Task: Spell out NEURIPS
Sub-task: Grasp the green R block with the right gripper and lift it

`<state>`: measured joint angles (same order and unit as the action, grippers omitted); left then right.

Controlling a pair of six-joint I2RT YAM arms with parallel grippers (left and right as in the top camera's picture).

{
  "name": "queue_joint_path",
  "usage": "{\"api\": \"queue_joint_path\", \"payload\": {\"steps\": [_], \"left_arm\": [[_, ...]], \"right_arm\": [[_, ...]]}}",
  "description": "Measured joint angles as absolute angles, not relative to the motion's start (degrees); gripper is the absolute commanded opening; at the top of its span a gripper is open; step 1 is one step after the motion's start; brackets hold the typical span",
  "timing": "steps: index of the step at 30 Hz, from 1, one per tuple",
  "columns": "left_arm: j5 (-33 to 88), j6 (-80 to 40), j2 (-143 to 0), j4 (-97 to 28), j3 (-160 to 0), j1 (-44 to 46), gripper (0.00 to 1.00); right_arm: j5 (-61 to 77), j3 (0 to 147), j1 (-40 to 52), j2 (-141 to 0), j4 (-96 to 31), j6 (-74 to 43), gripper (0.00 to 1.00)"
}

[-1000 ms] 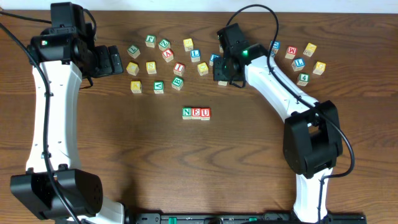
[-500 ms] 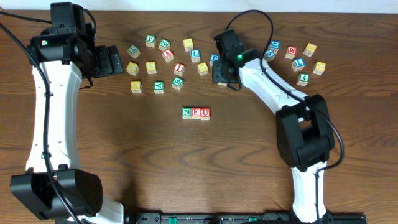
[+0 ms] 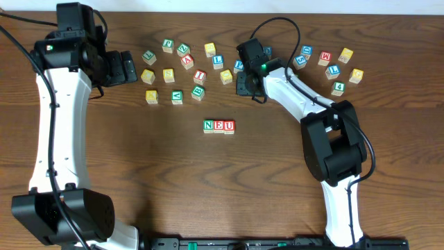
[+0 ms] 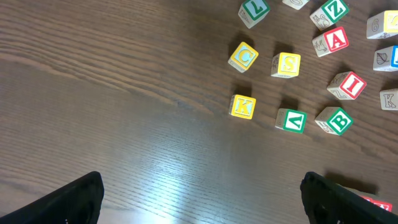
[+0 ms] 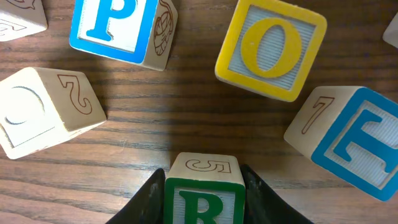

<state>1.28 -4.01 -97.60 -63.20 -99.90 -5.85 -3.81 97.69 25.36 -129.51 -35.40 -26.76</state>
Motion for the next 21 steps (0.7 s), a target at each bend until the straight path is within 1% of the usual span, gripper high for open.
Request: {"api": "queue_joint_path", "payload": {"steps": [3,11,19,21], "left_arm": [[1.28,-4.01,-97.6,-63.2,-99.9,-5.85,1.0],[1.3,-4.01,-97.6,-63.2,-99.9,-5.85,1.0],[1.28,-4.01,-97.6,-63.2,-99.9,-5.85,1.0],[1.28,-4.01,-97.6,-63.2,-99.9,-5.85,1.0]], "right_arm": [[-4.03,97.69,25.36,-129.51,-35.33,-26.59,0.27],[-4.58,97.73,25.39,-129.43,-37.39,-25.04,0.25],[-3.4,97.73,25.39,-127.9,-46.85,-24.73,0.25],[-2.28,97.73,25.43,-127.57,-49.45,-24.71,0.24]]}}
